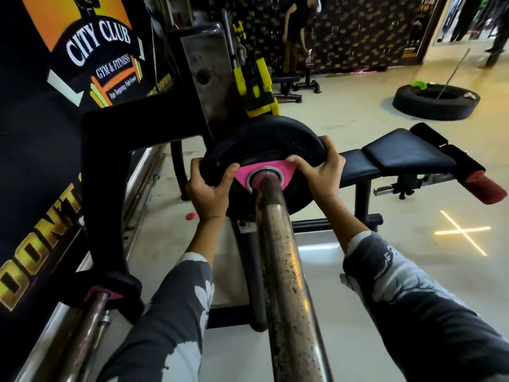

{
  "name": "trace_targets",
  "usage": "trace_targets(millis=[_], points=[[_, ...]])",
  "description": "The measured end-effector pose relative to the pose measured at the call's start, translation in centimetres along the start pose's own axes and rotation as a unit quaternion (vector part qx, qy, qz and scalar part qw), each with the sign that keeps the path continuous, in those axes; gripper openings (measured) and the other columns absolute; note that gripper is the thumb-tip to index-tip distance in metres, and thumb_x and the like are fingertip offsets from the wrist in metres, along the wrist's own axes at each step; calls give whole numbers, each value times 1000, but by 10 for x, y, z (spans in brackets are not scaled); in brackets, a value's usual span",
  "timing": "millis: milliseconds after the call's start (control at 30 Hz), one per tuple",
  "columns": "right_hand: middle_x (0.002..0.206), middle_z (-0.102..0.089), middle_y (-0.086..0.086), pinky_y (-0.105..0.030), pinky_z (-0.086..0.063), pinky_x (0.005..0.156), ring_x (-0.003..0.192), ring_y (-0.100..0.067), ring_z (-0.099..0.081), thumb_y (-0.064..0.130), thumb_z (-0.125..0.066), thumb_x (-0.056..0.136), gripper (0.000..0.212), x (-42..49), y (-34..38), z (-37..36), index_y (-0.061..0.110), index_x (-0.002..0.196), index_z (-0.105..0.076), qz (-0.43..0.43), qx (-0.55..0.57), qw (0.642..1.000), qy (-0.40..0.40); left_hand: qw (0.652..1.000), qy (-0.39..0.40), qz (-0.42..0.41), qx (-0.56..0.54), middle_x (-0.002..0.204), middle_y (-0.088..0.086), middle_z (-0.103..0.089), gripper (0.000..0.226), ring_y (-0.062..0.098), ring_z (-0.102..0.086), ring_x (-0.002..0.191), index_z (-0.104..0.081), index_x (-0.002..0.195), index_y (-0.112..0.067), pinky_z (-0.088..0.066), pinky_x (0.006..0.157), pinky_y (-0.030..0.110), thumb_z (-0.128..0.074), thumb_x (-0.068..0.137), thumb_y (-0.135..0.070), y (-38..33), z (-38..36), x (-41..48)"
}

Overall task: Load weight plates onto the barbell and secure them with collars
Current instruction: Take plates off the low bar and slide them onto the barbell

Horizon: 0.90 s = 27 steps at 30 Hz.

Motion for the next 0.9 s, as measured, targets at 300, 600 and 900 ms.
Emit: trace_targets(millis=[300,600,900], points=[[135,-51,-6,-38,-28,110,127,-20,-44,58,-62,76,74,-23,22,10,16,133,-40,0,-170,984,50,986,97,24,134,124,11,-58,66,4,-51,110,-43,129,-9,-41,90,6,-61,81,-51,-18,4,-9],[157,-15,-4,-33,15,115,142,-10,1,49,-43,90,70,-123,100,45,18,147,-16,105,-295,942,123,948,181,-102,240,144,24,-38,59,33,-34,135,-35,137,3,-33,107,56,-48,92,-33,-115,28,-93],[155,-22,-6,-32,13,115,144,-17,-7,50,-44,90,69,-261,210,152,14,145,-24,136,-276,943,128,947,168,-118,247,142,19,-43,51,23,-34,135,-39,135,0,-20,116,45,-40,95,-31,-256,118,-216]])
Point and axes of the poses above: each hand's wrist, its own x-axis towards the middle knuckle, its own z-axis out of the back of the hand, y = z × x, the point moved 8 cm from there along x, towards the middle knuckle
